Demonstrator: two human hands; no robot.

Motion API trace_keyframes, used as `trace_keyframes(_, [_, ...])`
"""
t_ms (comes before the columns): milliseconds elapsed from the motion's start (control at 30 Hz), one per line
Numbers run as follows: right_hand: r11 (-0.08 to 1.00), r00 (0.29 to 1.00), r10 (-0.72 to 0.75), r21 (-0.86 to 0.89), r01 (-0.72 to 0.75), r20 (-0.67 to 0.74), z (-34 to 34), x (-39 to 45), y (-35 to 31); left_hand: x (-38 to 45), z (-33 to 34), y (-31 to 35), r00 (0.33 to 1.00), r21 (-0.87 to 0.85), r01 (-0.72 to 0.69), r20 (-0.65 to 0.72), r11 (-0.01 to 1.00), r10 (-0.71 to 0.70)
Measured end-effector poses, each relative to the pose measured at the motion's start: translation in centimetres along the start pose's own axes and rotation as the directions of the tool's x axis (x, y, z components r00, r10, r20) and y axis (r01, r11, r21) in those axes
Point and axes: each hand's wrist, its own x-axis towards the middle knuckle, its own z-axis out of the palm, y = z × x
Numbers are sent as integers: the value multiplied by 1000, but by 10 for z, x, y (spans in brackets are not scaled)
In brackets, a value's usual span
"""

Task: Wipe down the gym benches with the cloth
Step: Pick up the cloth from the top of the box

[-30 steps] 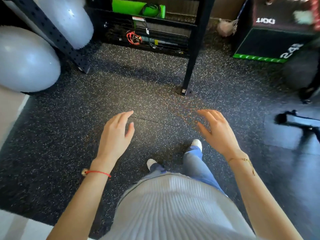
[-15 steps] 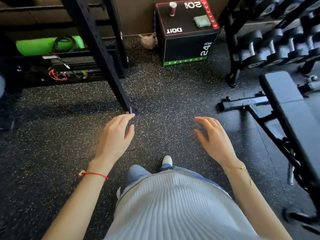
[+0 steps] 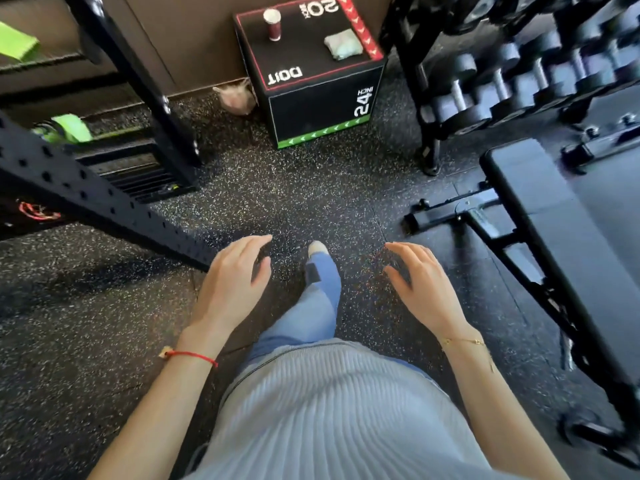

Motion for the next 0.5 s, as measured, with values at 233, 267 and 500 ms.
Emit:
trace_keyframes(233, [1000, 1000, 0, -7, 0, -25, -51, 164, 36, 173, -8, 10, 1000, -23, 8, -21, 1000, -9])
trace_keyframes(267, [1000, 999, -5, -10, 5, -33, -60, 186, 39, 197, -12, 12, 1000, -24, 3, -26, 1000, -4])
trace_keyframes(500, [1000, 995, -11, 18, 13, -95, -95, 312, 51, 335, -39, 21, 999, 10, 4, -34, 1000, -4])
